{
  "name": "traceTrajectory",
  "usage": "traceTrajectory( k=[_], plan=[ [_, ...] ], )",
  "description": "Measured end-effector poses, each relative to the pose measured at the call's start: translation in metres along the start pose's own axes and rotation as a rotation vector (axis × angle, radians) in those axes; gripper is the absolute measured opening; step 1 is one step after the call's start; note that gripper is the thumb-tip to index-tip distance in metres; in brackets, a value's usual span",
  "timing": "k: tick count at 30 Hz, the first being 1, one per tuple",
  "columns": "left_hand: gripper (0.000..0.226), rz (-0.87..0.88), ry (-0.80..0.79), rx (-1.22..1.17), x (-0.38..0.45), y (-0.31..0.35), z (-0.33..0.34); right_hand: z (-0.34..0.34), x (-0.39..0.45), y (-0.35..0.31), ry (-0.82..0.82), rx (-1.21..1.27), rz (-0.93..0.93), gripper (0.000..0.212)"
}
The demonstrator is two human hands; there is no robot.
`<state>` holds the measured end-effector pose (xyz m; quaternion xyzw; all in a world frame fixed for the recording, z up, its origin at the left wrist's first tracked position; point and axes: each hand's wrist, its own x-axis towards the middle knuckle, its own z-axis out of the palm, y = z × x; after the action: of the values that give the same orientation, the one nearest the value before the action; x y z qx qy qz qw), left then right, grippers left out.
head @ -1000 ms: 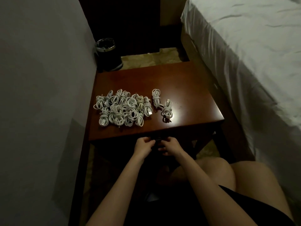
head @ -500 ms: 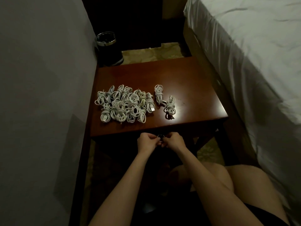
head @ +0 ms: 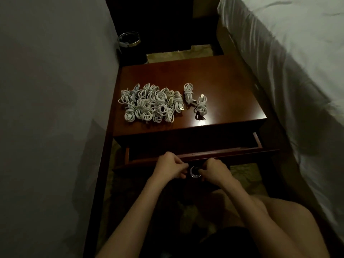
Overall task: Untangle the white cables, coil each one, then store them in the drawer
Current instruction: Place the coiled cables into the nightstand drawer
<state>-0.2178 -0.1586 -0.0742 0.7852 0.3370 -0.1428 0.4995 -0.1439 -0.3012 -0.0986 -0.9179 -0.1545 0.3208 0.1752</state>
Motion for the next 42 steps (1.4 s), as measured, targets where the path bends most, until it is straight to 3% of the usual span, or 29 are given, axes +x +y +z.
traceTrajectory(
  k=[5, 8, 13, 17, 21, 26, 32, 35, 42],
  plan=[
    [0.017, 0.164, 0.265, 0.339, -0.010, 0.008, -0.022, -0.041, -0.019, -0.008, 0.170, -0.057, -0.117, 0.021],
    [0.020, 0.123, 0.150, 0.468, -0.011, 0.006, -0.017, -0.056, -0.016, -0.012, 0.210, 0.002, -0.149, 0.020],
    [0.016, 0.083, 0.063, 0.546, -0.007, 0.003, -0.013, -0.056, -0.008, 0.000, 0.015, -0.213, -0.053, 0.028],
    [0.014, 0.066, -0.025, 0.565, 0.004, 0.014, -0.021, -0.066, -0.002, -0.003, -0.052, -0.215, -0.032, 0.030],
    [0.015, 0.124, 0.049, 0.492, 0.020, 0.041, -0.039, -0.104, 0.018, -0.027, 0.076, -0.095, -0.088, 0.028],
    [0.020, 0.323, 0.301, 0.337, 0.059, 0.089, -0.066, -0.140, 0.071, -0.062, 0.355, 0.113, -0.148, 0.028],
    [0.036, 0.497, 0.447, 0.426, 0.116, 0.139, -0.063, -0.126, 0.115, -0.075, 0.340, 0.060, -0.131, 0.043],
    [0.043, 0.514, 0.432, 0.561, 0.143, 0.150, -0.059, -0.120, 0.119, -0.070, 0.352, 0.020, -0.187, 0.034],
    [0.029, 0.418, 0.372, 0.834, 0.164, 0.159, -0.047, -0.140, 0.089, -0.026, 0.339, 0.168, -0.184, 0.027]
  ],
)
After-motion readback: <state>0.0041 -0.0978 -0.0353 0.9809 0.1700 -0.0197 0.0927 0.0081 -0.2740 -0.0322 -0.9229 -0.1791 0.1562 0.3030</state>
